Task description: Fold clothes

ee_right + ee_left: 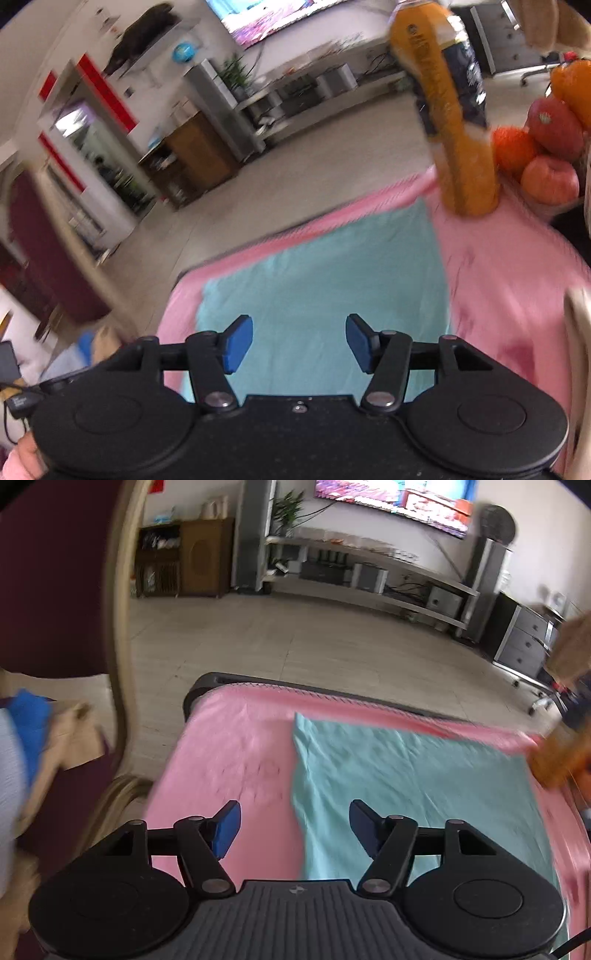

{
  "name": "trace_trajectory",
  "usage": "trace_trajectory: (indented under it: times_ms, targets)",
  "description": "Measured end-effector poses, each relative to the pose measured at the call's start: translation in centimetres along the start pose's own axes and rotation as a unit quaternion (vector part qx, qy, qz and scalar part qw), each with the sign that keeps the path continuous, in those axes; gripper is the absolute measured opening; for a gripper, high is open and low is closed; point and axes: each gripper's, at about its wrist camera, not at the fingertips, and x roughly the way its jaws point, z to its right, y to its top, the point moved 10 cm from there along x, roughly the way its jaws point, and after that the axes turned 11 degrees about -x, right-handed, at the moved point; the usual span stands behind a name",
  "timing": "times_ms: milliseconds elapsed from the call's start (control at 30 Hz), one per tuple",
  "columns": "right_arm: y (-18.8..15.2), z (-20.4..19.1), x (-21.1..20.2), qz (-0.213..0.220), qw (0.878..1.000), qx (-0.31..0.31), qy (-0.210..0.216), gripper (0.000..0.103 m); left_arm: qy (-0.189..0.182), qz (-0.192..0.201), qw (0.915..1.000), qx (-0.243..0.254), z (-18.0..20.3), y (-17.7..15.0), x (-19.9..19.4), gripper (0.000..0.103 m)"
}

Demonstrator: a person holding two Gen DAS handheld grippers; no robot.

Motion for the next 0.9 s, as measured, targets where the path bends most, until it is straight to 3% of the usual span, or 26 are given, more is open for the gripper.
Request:
trace_trajectory:
  times_ms: [33, 100, 333, 633, 700, 733, 767, 833, 867, 900]
  targets:
    - [0.7, 1.2, 1.2, 0.003, 1.000, -0.017, -0.020, 0.040, 0.004, -0.002, 1.0000, -0.007, -0.2, 0.6, 1.6, 0.064]
    - [1.9, 3.8, 3.5, 0.006, 0.997, -0.046, -0.069, 0.026, 0.016, -0.004, 0.9997, -0.016, -0.4, 1.6, 4.8, 0.064]
    - [3.7, 10.8, 10.3, 0.033, 0.994, 0.001, -0.108, 0.032, 0.035, -0.011, 0.9993, -0.003, 0.0, 3.5, 12.6, 0.065]
    - [3.3, 13.6, 16.7, 0.016, 0.990, 0.027, -0.135, 0.033, 0.035, 0.004, 0.9987, 0.037, 1.6, 4.9, 17.2, 0.063]
    - [3.4, 14.0, 17.2, 0.024, 0.989, 0.036, -0.140, 0.032, 0.031, 0.010, 0.9983, 0.047, 2.3, 5.3, 17.7, 0.056]
    - [3.6, 14.0, 17.3, 0.031, 0.988, 0.042, -0.143, 0.032, 0.028, 0.011, 0.9982, 0.053, 2.6, 5.4, 17.8, 0.045]
    - [3.5, 14.0, 17.3, 0.036, 0.987, 0.048, -0.148, 0.033, 0.022, 0.010, 0.9982, 0.055, 3.0, 5.4, 17.8, 0.023]
    - [3.3, 13.8, 17.4, 0.043, 0.985, 0.040, -0.160, 0.034, 0.011, 0.011, 0.9981, 0.060, 3.6, 5.4, 17.6, 0.005]
    - [3.2, 13.9, 17.5, 0.046, 0.985, 0.030, -0.166, 0.031, 0.006, 0.012, 0.9980, 0.062, 3.8, 5.4, 17.4, 0.001]
    - [3.1, 13.9, 17.6, 0.047, 0.985, 0.021, -0.166, 0.015, 0.005, 0.013, 0.9977, 0.066, 4.0, 5.3, 17.2, 0.001]
